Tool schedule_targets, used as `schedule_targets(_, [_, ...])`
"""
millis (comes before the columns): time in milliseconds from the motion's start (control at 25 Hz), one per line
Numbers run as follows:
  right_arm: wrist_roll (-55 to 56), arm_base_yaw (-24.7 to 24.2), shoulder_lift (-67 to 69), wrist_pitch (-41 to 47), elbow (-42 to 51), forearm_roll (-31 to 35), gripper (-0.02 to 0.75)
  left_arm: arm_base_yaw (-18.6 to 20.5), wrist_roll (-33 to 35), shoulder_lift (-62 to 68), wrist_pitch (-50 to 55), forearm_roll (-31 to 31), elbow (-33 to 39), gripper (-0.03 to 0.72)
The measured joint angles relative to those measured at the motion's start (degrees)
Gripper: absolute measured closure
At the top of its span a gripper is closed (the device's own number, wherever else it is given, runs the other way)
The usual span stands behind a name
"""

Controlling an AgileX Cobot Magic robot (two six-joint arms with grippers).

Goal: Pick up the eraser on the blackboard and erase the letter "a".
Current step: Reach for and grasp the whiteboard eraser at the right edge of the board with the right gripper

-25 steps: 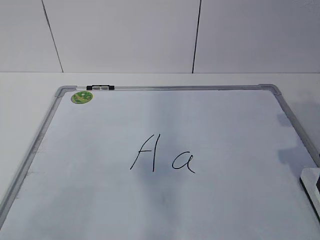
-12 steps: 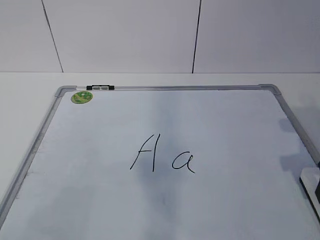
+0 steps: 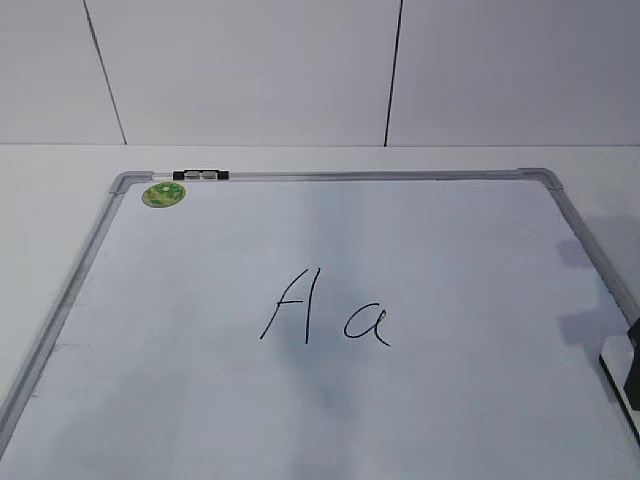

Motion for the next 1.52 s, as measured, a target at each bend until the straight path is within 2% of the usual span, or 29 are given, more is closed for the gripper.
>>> schedule_targets(1000, [2.2, 0.0, 2.4, -3.3, 0.0, -1.5, 0.107, 0.0, 0.0, 0.0, 0.0, 0.0, 0.0, 0.453])
schedule_targets(1520, [2.4, 0.0, 3.7, -3.7, 0.0, -1.5, 0.155, 0.0, 0.0, 0.0, 0.0, 0.0, 0.0, 0.452])
